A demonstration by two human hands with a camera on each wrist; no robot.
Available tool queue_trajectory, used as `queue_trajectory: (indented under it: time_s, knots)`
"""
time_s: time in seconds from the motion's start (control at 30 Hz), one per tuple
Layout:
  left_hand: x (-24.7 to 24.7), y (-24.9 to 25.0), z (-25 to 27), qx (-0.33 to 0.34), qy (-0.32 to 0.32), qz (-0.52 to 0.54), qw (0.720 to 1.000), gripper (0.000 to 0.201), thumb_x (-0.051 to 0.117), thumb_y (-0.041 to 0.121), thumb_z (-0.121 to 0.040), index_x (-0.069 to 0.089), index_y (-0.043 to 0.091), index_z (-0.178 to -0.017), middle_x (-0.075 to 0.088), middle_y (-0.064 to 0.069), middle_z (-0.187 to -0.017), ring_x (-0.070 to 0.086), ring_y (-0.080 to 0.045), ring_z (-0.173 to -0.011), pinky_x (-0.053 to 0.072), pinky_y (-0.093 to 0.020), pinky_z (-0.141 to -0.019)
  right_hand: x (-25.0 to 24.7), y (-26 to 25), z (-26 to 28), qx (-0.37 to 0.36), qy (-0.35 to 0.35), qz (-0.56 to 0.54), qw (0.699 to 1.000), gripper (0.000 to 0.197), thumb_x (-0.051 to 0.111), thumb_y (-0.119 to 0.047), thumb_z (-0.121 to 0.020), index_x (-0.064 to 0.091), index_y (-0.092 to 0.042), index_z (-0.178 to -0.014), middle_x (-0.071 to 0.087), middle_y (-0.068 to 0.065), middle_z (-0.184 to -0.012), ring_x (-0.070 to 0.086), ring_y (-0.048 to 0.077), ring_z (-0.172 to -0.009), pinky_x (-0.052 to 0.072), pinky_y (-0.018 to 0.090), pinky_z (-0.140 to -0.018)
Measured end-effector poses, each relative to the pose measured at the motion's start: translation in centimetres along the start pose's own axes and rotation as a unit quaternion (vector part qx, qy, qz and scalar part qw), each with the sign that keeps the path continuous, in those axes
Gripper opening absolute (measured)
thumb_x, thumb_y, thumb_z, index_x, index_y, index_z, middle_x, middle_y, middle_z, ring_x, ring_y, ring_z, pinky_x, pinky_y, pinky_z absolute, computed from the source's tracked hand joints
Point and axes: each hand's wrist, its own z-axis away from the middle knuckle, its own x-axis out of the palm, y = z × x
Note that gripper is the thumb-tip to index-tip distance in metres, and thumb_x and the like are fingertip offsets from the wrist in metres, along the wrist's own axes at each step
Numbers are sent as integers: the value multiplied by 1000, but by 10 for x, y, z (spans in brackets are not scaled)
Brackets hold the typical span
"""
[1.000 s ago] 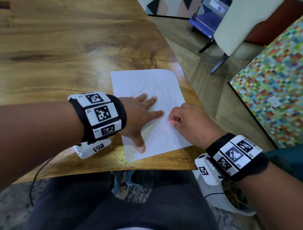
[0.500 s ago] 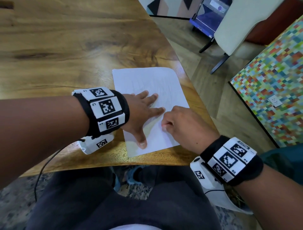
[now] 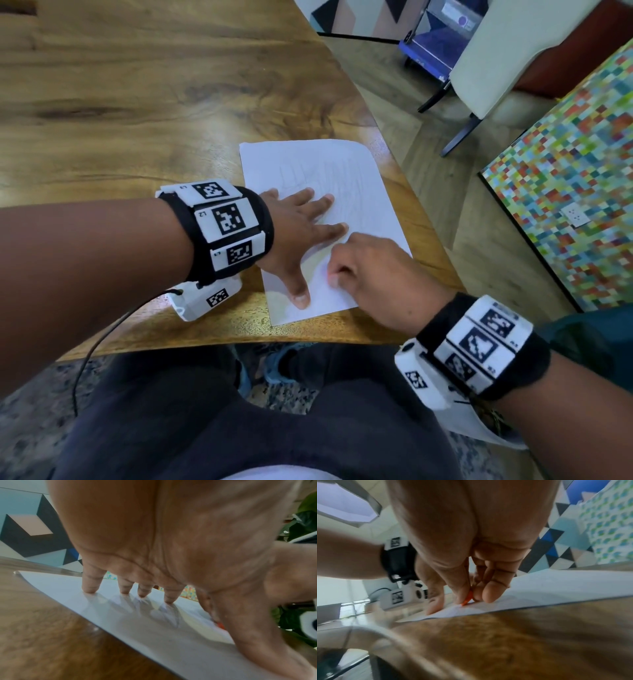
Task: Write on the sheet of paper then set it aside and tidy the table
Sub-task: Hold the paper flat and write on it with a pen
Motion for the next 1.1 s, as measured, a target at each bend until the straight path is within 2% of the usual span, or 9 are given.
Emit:
queue_trajectory:
  time_s: [0.1, 0.3, 0.37, 0.47, 0.53, 0.67, 0.73, 0.97, 1.1]
  knots:
    - [1, 0, -1, 1, 2, -3, 1000, 136, 70, 84, -62, -16, 42, -158, -29, -2, -166, -20, -29, -154, 14, -65, -120, 4, -9, 2, -47, -26, 10, 999, 14, 52, -27, -95, 64, -23, -89, 55, -4, -92, 57, 18, -85, 49, 39, -77]
    - [-1, 0, 0, -3, -10, 0, 1000, 136, 70, 84, -63, -19, 42, -157, -31, -1, -165, -22, -28, -154, 13, -66, -120, -16, 39, -24, 81, 50, 53, 994, 12, 55, -26, -94, 63, -22, -86, 56, -2, -89, 56, 18, -87, 46, 34, -75]
    - [-1, 0, 0, -4, -12, 3, 1000, 136, 71, 82, -64, -18, 42, -157, -31, -1, -165, -22, -28, -154, 12, -66, -121, -11, 25, -18, 48, 23, 55, 997, 13, 52, -26, -95, 63, -22, -89, 55, -3, -92, 55, 17, -85, 47, 34, -73]
    - [-1, 1, -1, -4, -14, -1, 1000, 135, 71, 82, -65, -19, 41, -158, -32, -1, -165, -23, -29, -154, 12, -65, -121, 2, -6, -2, -61, -30, 37, 997, 13, 52, -25, -96, 63, -21, -89, 53, -3, -95, 54, 18, -81, 48, 37, -72]
    - [-1, 1, -1, -2, -15, -3, 1000, 136, 71, 82, -65, -19, 41, -158, -32, -2, -165, -23, -29, -153, 11, -65, -121, 1, -7, -3, -73, -42, 34, 996, 12, 54, -25, -95, 59, -23, -85, 53, -5, -93, 53, 16, -81, 48, 37, -72]
    - [-2, 1, 0, 0, -18, 1, 1000, 136, 71, 82, -64, -19, 42, -157, -32, -3, -165, -23, -29, -154, 12, -66, -120, -16, 32, -27, 48, 17, 49, 997, 10, 56, -26, -94, 61, -25, -86, 54, -5, -89, 56, 17, -85, 49, 38, -77]
    - [-3, 1, 0, -1, -18, -2, 1000, 135, 70, 83, -64, -20, 42, -157, -32, -2, -165, -23, -29, -153, 12, -66, -120, -18, 39, -32, 72, 38, 66, 994, 10, 56, -26, -94, 62, -23, -87, 54, -3, -88, 55, 19, -84, 49, 38, -76]
    - [-1, 0, -1, 0, -19, -5, 1000, 135, 69, 84, -65, -20, 40, -157, -34, -2, -164, -25, -30, -153, 10, -66, -121, 1, -19, -5, -95, -41, 58, 993, 6, 56, -23, -96, 61, -26, -95, 46, -9, -94, 45, 11, -79, 36, 28, -66]
    - [-1, 0, 3, -3, -9, 4, 1000, 134, 70, 84, -63, -17, 42, -157, -31, -2, -165, -21, -27, -154, 12, -64, -122, -12, 14, -24, 17, 7, 54, 998, 10, 56, -26, -95, 57, -23, -86, 54, -5, -92, 57, 18, -85, 47, 36, -74]
